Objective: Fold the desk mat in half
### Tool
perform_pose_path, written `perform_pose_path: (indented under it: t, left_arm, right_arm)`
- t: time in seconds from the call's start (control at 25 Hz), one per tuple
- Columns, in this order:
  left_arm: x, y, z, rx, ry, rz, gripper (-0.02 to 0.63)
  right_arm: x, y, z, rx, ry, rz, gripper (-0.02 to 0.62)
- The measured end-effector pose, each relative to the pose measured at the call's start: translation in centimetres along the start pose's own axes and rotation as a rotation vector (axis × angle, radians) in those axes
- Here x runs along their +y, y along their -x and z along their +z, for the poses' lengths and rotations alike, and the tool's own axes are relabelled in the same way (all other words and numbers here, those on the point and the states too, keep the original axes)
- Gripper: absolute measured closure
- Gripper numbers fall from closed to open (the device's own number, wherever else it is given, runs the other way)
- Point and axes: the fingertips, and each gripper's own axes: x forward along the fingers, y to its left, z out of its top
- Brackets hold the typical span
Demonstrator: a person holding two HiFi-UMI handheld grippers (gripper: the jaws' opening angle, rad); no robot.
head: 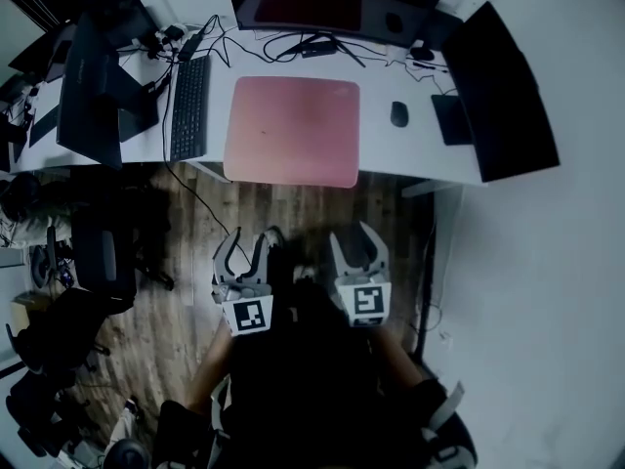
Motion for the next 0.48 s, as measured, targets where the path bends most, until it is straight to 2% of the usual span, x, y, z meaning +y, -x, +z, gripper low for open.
perform_pose_path:
  t: [0.2, 0.32, 0.48]
  left_arm:
    - [-0.1, -4.3, -2.7, 0.052, -0.121, 0.000, 0.420]
    - [-1.0, -6.7, -5.2, 0.071, -0.153, -0.029, 0.407]
    - [-1.9, -10.0, -8.8, 0.107, -0.214, -0.062, 0.396]
  right_arm:
    - [-1.3, -4.1, -2.2, 0.080, 0.107, 0.001, 0.410]
    - [-1.9, -6.5, -4.7, 0.149, 0.152, -0.004, 0.400]
    - [-2.9, -10.4, -7.9, 0.190, 0.205, -0.032, 0.393]
